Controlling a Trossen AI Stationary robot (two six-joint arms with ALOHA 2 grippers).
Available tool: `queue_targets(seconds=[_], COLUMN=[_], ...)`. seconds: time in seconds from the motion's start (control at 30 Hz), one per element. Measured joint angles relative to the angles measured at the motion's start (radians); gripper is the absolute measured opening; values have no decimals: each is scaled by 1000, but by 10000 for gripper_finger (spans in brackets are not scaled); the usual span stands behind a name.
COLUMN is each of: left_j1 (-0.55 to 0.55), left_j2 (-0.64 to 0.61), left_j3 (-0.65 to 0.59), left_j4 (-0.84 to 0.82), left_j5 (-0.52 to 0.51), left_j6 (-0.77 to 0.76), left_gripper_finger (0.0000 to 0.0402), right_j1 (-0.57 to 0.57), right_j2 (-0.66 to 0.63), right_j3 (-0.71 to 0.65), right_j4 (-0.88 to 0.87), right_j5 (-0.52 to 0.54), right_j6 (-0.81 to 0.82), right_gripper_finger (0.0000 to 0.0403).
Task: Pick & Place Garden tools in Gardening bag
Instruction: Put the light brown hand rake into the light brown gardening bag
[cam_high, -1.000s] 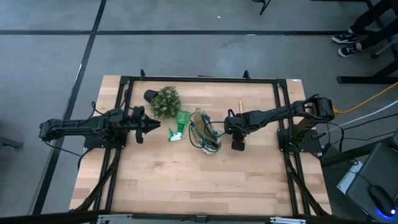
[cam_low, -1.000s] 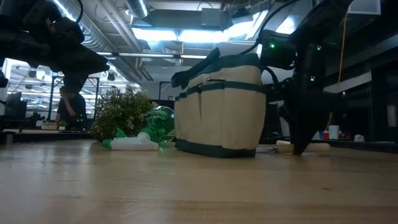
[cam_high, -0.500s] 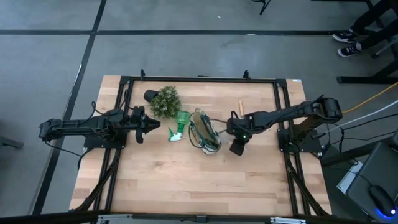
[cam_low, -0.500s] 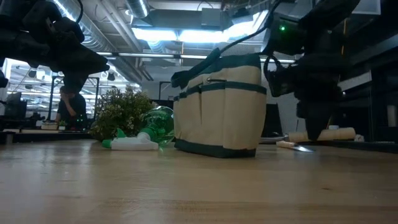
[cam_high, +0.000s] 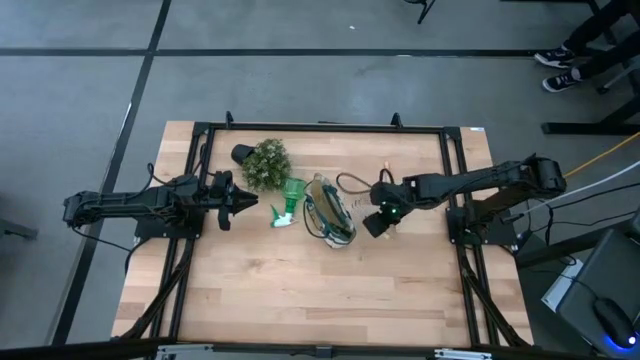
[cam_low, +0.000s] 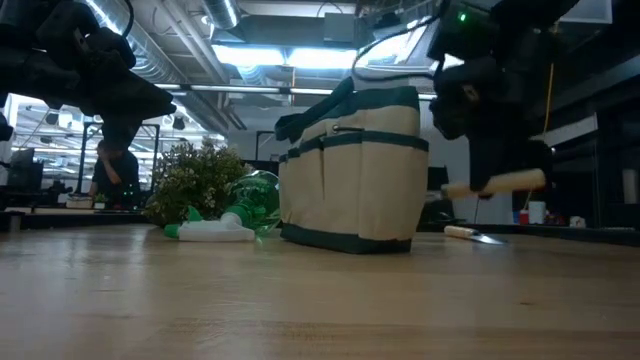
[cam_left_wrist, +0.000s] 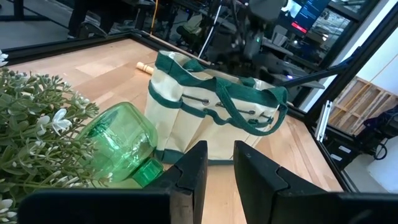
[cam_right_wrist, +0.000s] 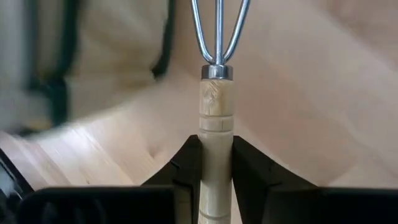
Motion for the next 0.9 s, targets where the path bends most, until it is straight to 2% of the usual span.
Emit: queue_targets(seconds=[0.17, 0.4, 0.53, 0.77, 0.9], left_j1=[0, 0, 0, 0, 0], left_j2=[0, 0, 0, 0, 0], left_j3=[0, 0, 0, 0, 0], left_j4=[0, 0, 0, 0, 0], left_j5=[0, 0, 5, 7, 7], left_j6=[0, 0, 0, 0, 0], left_gripper_finger=[72, 72, 72, 72, 72], right_j1=[-25, -64, -66, -65, -57], right_j2=[-61, -114, -112, -112, -112], right_j3=[0, 0, 1, 1, 2], right_j4=[21, 171, 342, 740, 844], right_j5=[77, 115, 115, 114, 115], right_j6=[107, 225, 255, 177, 156], right_gripper_finger=[65, 65, 65, 65, 65])
